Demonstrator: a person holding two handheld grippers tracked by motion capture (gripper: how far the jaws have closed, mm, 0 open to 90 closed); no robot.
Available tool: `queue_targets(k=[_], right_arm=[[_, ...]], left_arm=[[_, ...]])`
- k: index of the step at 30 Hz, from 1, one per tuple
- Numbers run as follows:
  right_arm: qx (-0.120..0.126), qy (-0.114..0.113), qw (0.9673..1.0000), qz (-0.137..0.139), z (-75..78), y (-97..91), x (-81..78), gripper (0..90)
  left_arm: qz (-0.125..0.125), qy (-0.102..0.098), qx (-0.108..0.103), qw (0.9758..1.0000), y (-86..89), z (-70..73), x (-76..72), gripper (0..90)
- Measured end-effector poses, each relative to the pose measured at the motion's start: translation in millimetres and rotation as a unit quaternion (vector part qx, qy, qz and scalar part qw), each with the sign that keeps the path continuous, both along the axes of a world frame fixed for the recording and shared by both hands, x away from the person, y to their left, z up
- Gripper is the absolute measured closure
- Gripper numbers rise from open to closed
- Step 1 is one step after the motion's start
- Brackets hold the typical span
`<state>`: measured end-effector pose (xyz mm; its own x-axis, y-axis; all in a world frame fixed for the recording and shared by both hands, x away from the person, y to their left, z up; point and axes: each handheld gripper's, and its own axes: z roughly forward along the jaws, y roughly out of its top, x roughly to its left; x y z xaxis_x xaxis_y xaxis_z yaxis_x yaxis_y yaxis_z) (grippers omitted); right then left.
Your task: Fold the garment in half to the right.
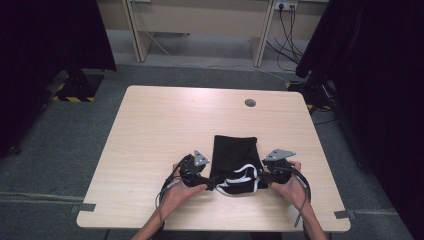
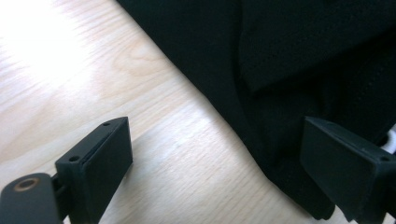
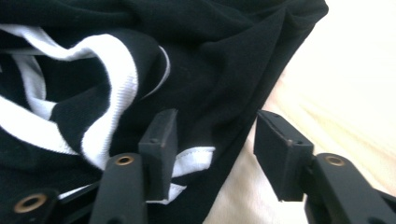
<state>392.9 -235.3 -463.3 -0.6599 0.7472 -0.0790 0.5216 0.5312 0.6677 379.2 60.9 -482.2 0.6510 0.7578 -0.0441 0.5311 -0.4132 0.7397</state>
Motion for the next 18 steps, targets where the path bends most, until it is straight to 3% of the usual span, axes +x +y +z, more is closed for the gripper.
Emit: queue_targets(k=[2,5,10,13,18], right_arm=[[0.0,0.001,1.0,-0.003,4.9,0.6,2.5,44.9],[0.031,-0.016,0.9994,-0.005,19.8,-1.4,-1.3,42.7],[0.055,-0.048,0.9973,0.006,38.8,8.3,-9.7,42.3],[0.048,-0.047,0.9976,0.016,36.9,18.6,-10.4,42.4],[0.003,-0.028,0.9995,0.015,15.1,17.0,-11.3,44.0]], left_arm=[[-0.001,-0.001,-0.003,1.0,1.1,-0.3,-0.7,9.5],[-0.002,-0.001,-0.001,1.0,0.5,-0.2,-0.2,9.2],[0.0,0.0,-0.003,1.0,0.1,-0.1,-1.1,9.7],[-0.002,0.0,-0.004,1.0,0.7,-0.1,-1.8,10.1],[-0.003,0.0,-0.004,1.0,2.2,0.0,-2.8,10.1]])
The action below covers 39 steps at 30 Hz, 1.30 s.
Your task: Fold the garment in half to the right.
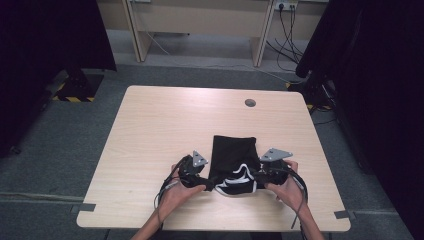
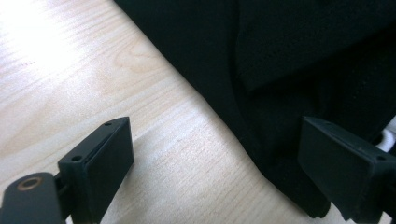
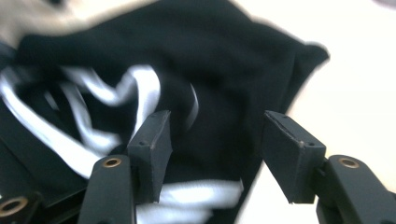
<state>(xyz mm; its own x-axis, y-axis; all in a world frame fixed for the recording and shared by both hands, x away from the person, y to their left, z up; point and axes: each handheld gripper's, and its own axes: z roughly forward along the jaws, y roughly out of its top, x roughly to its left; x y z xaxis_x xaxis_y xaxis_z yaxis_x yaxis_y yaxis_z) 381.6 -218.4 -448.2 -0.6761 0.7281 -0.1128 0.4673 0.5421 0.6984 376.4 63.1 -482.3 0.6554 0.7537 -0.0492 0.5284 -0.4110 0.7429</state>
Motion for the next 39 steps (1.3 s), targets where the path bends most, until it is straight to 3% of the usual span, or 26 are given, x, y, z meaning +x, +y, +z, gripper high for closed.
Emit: queue_targets(k=[4,7,10,14,17,22,25,27,32,39], right_arm=[[-0.023,0.008,0.9996,-0.011,-11.3,-15.8,-5.6,44.7],[0.002,0.015,0.9996,-0.023,-13.1,-29.6,-7.0,44.4],[0.011,0.02,0.9994,-0.026,-11.3,-33.6,-7.7,44.0],[0.029,0.005,0.9992,-0.028,3.3,-30.4,-7.0,40.9],[0.048,-0.013,0.9985,-0.021,20.6,-21.0,-6.4,39.7],[0.057,-0.012,0.9981,0.021,39.4,11.9,-4.6,39.3],[0.061,0.001,0.9971,0.045,44.0,32.2,-2.1,39.9],[0.062,0.006,0.9967,0.053,44.5,39.3,-0.1,40.3],[0.063,0.045,0.9945,0.07,34.6,64.0,12.8,42.5],[0.042,0.07,0.9926,0.089,20.0,86.5,22.0,44.6]], left_arm=[[-0.001,0.0,0.0,1.0,1.2,0.0,-0.7,10.1],[-0.002,0.0,0.0,1.0,1.4,-0.1,-0.9,9.8],[-0.004,-0.002,0.002,1.0,0.3,0.2,-1.7,10.0],[-0.009,-0.014,-0.003,0.9999,-0.6,4.8,-6.7,10.9],[-0.02,-0.012,-0.029,0.9993,2.7,11.7,-14.4,9.9],[-0.018,-0.012,-0.021,0.9995,18.7,11.5,-25.7,9.7],[-0.012,-0.008,-0.014,0.9998,27.0,7.7,-28.0,9.7],[-0.01,-0.005,-0.005,0.9999,36.0,3.0,-30.4,9.6],[-0.013,0.0,-0.001,0.9999,55.7,-1.8,-37.3,8.5],[-0.013,-0.001,0.019,0.9997,60.1,-2.7,-38.0,3.1]])
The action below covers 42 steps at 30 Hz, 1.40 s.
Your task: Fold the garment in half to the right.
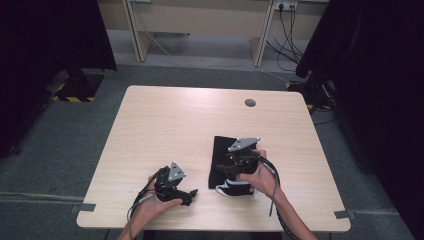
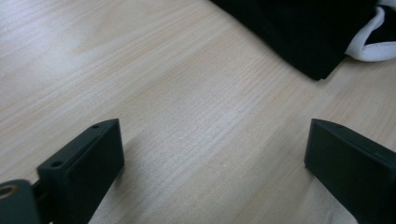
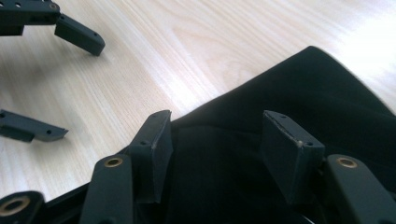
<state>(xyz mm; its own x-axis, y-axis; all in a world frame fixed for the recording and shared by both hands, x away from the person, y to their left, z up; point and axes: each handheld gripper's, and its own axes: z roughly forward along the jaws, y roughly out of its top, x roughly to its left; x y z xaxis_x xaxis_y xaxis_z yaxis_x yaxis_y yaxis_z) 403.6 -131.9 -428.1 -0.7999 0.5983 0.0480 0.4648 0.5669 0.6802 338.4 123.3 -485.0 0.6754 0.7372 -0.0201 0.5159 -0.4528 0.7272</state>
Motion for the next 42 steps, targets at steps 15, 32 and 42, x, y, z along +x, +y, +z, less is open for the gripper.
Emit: queue_targets(k=[15,32,42], right_arm=[[-0.051,0.012,0.9984,0.024,-21.0,19.7,12.5,67.9],[0.032,-0.075,0.9946,-0.064,4.2,-82.9,-44.9,68.3],[0.059,-0.07,0.9882,-0.123,20.0,-113.3,-47.5,45.0]], left_arm=[[0.004,0.002,0.003,1.0,-0.5,-0.4,0.8,0.0],[0.006,0.002,0.004,1.0,-0.4,-0.4,0.7,0.0],[0.002,0.002,0.002,1.0,-3.5,-0.1,3.7,0.1]])
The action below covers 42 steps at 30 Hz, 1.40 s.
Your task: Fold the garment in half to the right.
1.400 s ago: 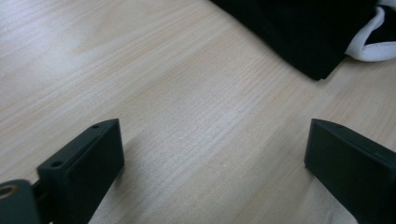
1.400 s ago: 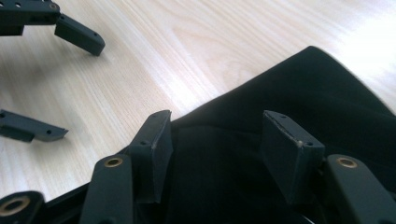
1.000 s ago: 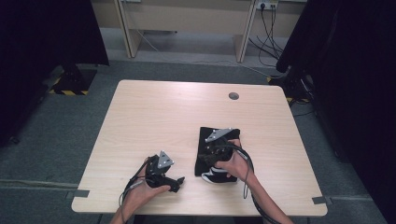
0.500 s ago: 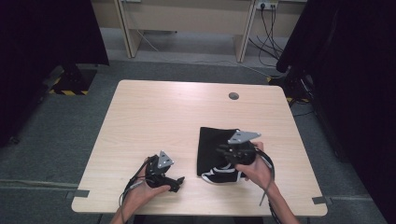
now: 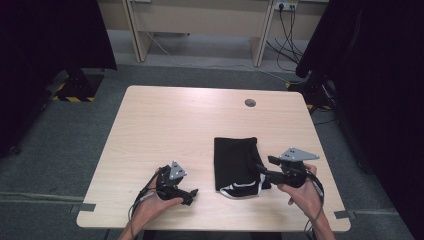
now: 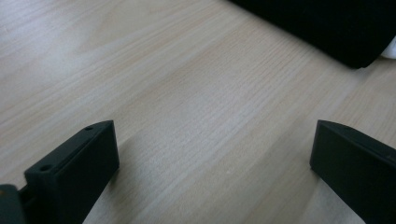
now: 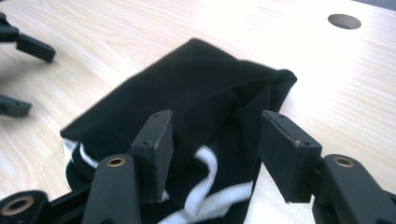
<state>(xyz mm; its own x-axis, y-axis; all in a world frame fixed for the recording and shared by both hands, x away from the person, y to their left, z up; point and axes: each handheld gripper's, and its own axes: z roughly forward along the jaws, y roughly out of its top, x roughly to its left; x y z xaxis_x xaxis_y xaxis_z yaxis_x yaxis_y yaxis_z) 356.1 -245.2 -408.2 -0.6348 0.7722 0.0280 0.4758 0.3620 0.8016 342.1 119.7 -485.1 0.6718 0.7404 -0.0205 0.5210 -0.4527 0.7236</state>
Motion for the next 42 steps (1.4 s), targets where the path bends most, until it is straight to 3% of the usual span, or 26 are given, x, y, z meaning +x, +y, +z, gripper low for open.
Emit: queue_targets(k=[6,10,12,14,15,17,21,22,25,27,30,32,36,39,42], right_arm=[[-0.01,0.023,0.9995,0.019,5.9,24.6,21.9,38.7],[-0.068,0.033,0.9969,0.019,0.6,49.0,39.3,37.4],[-0.09,0.053,0.9942,0.027,-8.2,55.3,46.3,45.1],[-0.118,0.051,0.991,0.038,-15.4,53.8,46.7,61.6],[-0.116,0.046,0.9912,0.044,-17.4,49.7,45.2,68.9],[-0.098,0.035,0.9937,0.042,-17.7,36.7,40.5,74.3],[-0.051,0.022,0.9984,0.011,-22.2,8.5,26.7,75.8],[-0.049,0.022,0.9985,0.004,-27.7,4.2,23.8,75.5],[-0.077,0.039,0.9962,-0.012,-45.7,-3.3,22.7,71.9],[-0.074,0.043,0.9962,-0.015,-50.5,-5.3,22.5,69.7],[-0.067,0.033,0.9968,-0.029,-41.7,-4.6,23.3,59.2],[-0.054,0.019,0.9978,-0.035,-31.7,-2.6,26.2,54.5],[-0.056,0.001,0.9982,-0.022,-20.6,10.2,36.9,50.2],[-0.04,0.015,0.9991,0.008,-24.1,21.1,39.7,49.8],[-0.012,0.035,0.9985,0.04,-30.0,25.5,32.3,49.1]], left_arm=[[-0.006,0.0,0.001,1.0,-10.6,0.8,2.2,1.3],[-0.013,0.007,-0.018,0.9997,-17.7,3.8,4.3,2.3],[-0.016,0.005,-0.019,0.9997,-19.9,5.1,4.7,2.3],[-0.017,0.005,-0.02,0.9996,-19.9,5.3,5.4,2.3],[-0.015,0.007,-0.02,0.9997,-19.2,4.7,5.8,2.3],[-0.014,0.009,-0.017,0.9997,-18.4,2.7,6.1,2.3],[-0.016,0.002,-0.008,0.9998,-21.5,0.9,5.4,1.7],[-0.019,-0.001,-0.002,0.9998,-22.9,0.6,4.6,1.5],[-0.022,-0.001,0.0,0.9998,-24.5,0.4,4.0,0.6],[-0.023,0.0,-0.001,0.9997,-23.9,0.6,3.3,0.7],[-0.02,0.002,-0.01,0.9997,-24.1,2.0,4.2,1.6],[-0.016,0.002,-0.03,0.9994,-25.6,5.9,4.7,1.8],[-0.011,-0.013,-0.056,0.9983,-35.2,19.1,9.0,1.8],[-0.018,-0.017,-0.066,0.9975,-44.2,25.7,11.8,1.7],[-0.024,-0.017,-0.074,0.9968,-53.0,26.7,14.7,1.5]])
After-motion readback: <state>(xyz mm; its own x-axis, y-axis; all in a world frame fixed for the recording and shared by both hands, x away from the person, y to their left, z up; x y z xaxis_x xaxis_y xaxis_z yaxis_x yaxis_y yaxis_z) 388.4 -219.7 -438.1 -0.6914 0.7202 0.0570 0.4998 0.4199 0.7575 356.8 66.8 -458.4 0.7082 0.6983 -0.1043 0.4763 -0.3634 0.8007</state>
